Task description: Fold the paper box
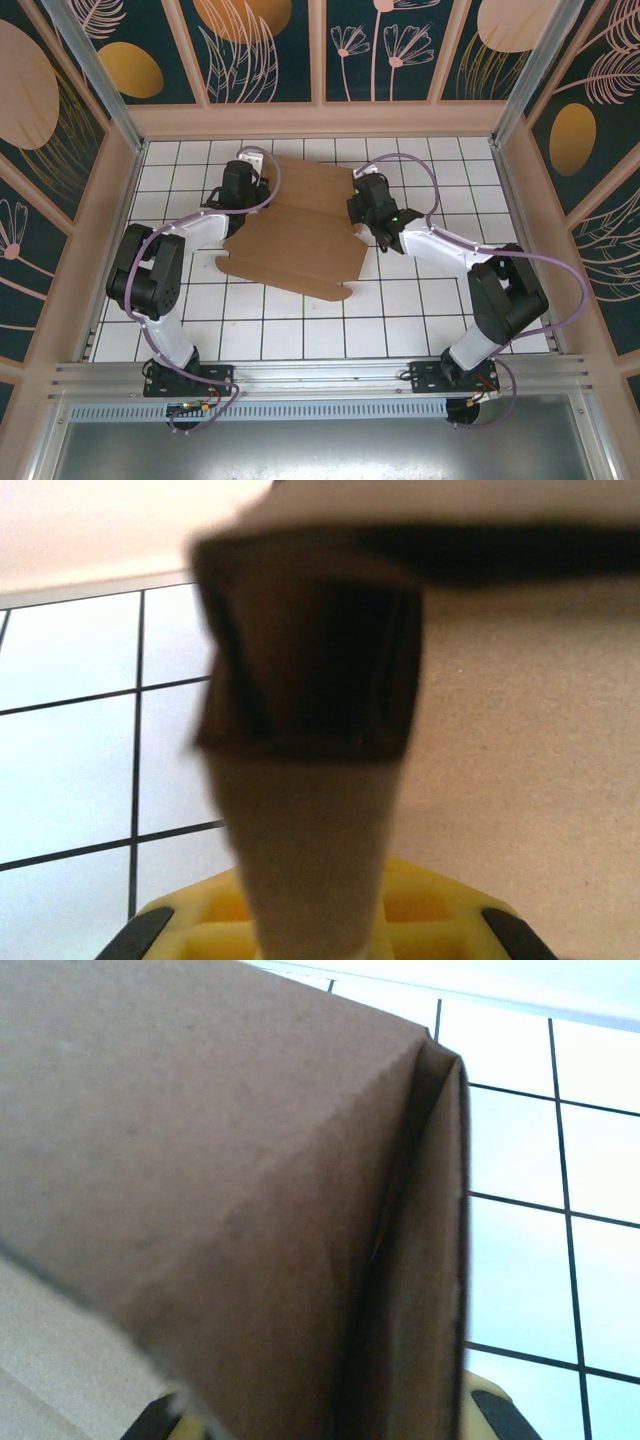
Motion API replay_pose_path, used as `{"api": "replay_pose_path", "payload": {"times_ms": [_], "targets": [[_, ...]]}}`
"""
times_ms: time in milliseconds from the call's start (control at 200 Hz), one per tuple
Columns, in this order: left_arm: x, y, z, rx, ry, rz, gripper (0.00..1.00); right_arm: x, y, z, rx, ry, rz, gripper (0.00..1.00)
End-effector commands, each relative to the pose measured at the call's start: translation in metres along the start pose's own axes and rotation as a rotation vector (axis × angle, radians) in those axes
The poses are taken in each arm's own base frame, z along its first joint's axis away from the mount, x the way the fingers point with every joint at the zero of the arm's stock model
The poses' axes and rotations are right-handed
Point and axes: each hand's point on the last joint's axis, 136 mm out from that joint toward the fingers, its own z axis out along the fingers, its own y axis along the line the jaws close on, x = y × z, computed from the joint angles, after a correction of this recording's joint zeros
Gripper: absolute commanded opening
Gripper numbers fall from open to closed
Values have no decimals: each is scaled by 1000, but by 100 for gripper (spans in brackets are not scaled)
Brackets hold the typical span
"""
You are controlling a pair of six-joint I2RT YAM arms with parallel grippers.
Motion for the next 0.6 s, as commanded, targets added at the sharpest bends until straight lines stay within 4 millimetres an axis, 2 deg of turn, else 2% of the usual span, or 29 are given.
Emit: {"api": "replay_pose_path", "payload": {"times_ms": [0,140,325,395,425,445,540,555,596], "targets": [[5,28,1,-156,28,-44,15,-29,20,-11,-43,-59,90,0],[1,20,1,-111,15,-56,25,-27,25,-11,-71,-63,75,0],[0,-8,-6,59,-24,-69,44,-20,17,-10,-60,-133,-11,0],[2,-18,-11,123,-42,-71,49,-17,11,-10,-36,-171,-44,0],[-3,-20,-14,137,-60,-82,51,-14,7,-9,-24,-183,-51,0],[7,-21,-16,146,-45,-87,52,-13,6,-8,-19,-189,-56,0],[13,-21,-22,162,-56,-115,57,-5,-2,-2,13,-193,-68,0],[4,-22,-29,168,-82,-120,57,-4,-2,-1,15,-191,-68,0],[1,-24,-35,188,-98,-127,58,-3,-4,1,22,-188,-67,0]]}}
